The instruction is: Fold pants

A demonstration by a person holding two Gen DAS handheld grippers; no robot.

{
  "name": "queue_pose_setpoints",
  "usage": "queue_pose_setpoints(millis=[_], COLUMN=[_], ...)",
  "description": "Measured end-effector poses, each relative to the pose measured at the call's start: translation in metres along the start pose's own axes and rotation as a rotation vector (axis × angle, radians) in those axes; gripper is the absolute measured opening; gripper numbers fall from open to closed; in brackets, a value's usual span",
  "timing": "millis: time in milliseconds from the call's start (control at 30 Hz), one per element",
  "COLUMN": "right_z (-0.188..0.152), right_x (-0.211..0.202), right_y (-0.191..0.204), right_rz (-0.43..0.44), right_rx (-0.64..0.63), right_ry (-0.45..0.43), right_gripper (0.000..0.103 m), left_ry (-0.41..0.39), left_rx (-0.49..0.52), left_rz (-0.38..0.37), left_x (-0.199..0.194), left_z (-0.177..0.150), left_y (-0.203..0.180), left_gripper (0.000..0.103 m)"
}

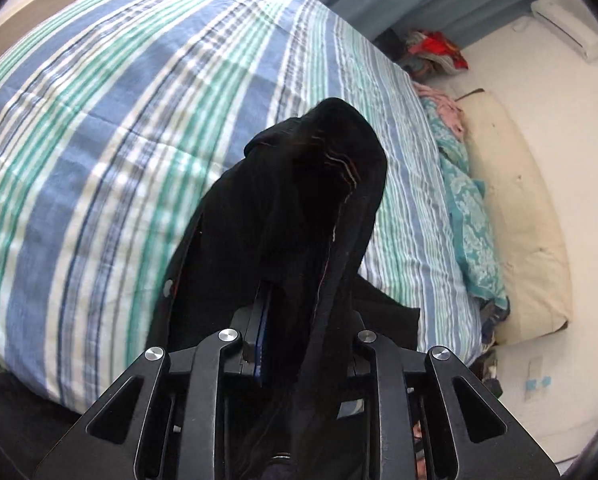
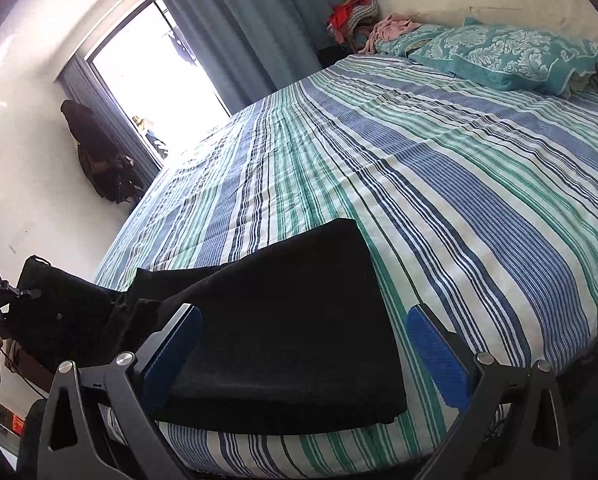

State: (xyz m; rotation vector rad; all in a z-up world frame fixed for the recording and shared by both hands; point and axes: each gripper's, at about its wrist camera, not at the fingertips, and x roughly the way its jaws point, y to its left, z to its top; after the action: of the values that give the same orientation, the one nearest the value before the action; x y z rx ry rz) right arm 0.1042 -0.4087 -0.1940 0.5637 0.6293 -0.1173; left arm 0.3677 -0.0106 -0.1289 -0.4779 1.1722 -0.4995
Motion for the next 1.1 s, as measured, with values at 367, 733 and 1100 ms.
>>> queue_pose_setpoints(millis=[367,733,1100], right_z=[0.002,0.003,0.012], right_x=[-0.012,-0.008,0.107], right_y=[-0.019,0.003,0.102], right_rz=[-0.037,0.131,0.665], right_rx=[0.058,0.021,0.012], right_ry=[-0.038,0.010,0.576], right_gripper=[0.102,0.102,0.084], left_ry=[0.284,-0.233,-0.315], left_rx=[0.131,0.148,-0.126], left_rz=[-0.187,0.237,0.294], left_x=[0.133,0.001,-0.004], left_z=[-0.075,-0.052,-0.088], left_y=[-0.093,0.009,0.117], left_gripper=[0.040,0.077,0.074])
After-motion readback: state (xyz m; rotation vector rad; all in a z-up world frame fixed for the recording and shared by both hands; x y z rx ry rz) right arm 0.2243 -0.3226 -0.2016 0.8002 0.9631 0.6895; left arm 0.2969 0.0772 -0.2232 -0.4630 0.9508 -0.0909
